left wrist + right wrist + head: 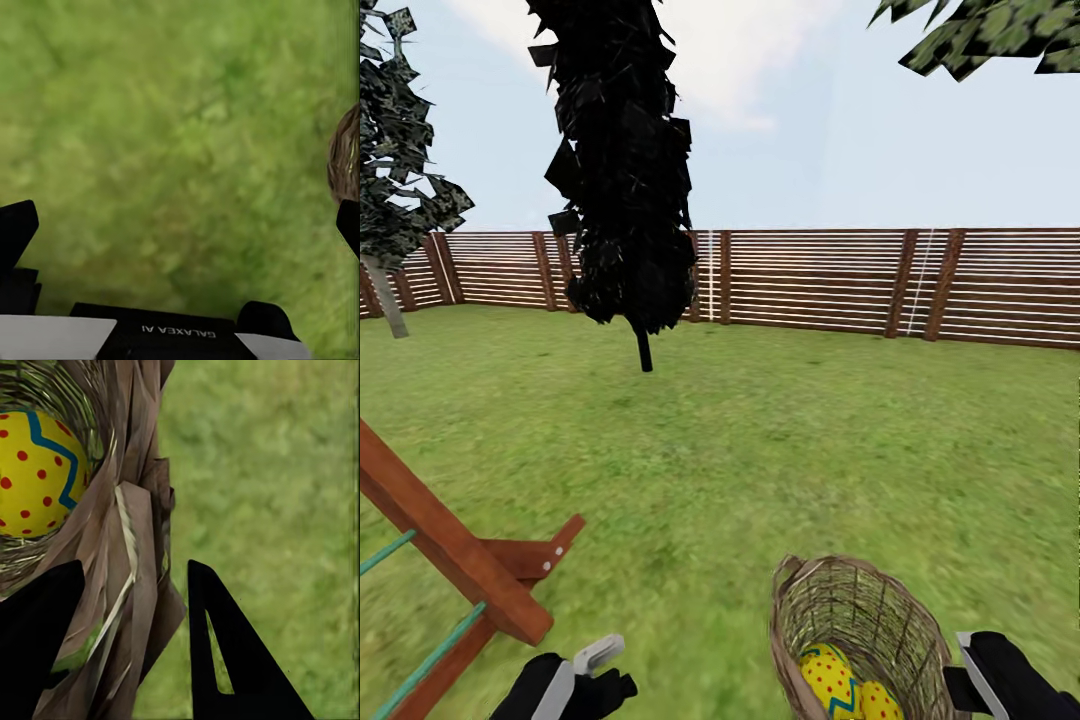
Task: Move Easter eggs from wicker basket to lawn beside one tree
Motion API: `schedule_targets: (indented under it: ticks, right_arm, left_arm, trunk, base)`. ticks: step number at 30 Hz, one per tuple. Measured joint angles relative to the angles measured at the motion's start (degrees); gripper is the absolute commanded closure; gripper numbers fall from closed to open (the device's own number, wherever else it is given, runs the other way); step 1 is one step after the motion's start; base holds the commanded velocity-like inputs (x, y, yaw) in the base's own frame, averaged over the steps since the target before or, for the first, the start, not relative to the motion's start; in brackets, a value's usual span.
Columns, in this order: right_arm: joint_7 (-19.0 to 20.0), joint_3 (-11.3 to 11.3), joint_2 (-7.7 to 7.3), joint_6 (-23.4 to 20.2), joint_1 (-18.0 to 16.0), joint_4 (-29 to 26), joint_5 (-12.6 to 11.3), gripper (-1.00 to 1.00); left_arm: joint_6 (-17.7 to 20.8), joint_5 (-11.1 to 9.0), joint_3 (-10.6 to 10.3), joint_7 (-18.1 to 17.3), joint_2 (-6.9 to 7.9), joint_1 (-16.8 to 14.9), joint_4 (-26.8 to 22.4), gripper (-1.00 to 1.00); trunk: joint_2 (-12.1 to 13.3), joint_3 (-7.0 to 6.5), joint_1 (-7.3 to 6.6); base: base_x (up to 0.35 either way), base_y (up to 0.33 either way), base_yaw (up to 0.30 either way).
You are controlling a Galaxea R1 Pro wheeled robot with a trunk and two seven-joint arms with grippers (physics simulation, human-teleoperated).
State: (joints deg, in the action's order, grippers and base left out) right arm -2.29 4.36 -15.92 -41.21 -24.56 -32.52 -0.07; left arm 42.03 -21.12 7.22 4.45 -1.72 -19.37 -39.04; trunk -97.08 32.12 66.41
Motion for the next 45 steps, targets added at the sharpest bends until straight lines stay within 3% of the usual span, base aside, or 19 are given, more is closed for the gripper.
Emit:
schedule_targets:
  ticks: [8,20,38,41,45]
  right_arm:
    - [0.03,-0.04,0.00,0.02,0.00,-0.01,-0.25,1.00]
    - [0.02,0.04,0.00,0.00,0.00,-0.02,-0.12,1.00]
    - [-0.06,0.04,0.00,0.01,-0.01,-0.01,-0.24,1.00]
    - [-0.06,0.01,0.00,0.02,-0.01,0.00,-0.23,1.00]
    - [0.02,0.00,0.00,0.02,0.00,0.00,-0.49,1.00]
  left_arm:
    - [-0.01,0.00,-0.01,0.00,-0.46,0.00,0.47,-1.00]
    - [-0.09,0.10,-0.01,0.00,-0.97,-0.02,0.54,-1.00]
    - [-0.10,0.45,-0.06,0.00,-1.02,0.04,0.48,-1.00]
    - [-0.09,0.44,-1.94,0.06,-1.03,0.00,0.54,-1.00]
    - [-0.10,0.45,-2.20,0.08,-1.03,-0.01,0.58,-1.00]
  trunk:
    - [0.00,0.00,0.00]
    - [0.00,-0.44,0.00]
    - [0.00,-0.46,0.01]
    - [0.00,-0.46,0.01]
    - [0.00,-0.58,0.01]
  base:
    - [0.106,-0.339,-0.012]
    - [0.106,-0.339,-0.232]
    - [0.092,-0.339,-0.004]
    - [0.002,-0.340,0.000]
    - [0.000,-0.340,-0.140]
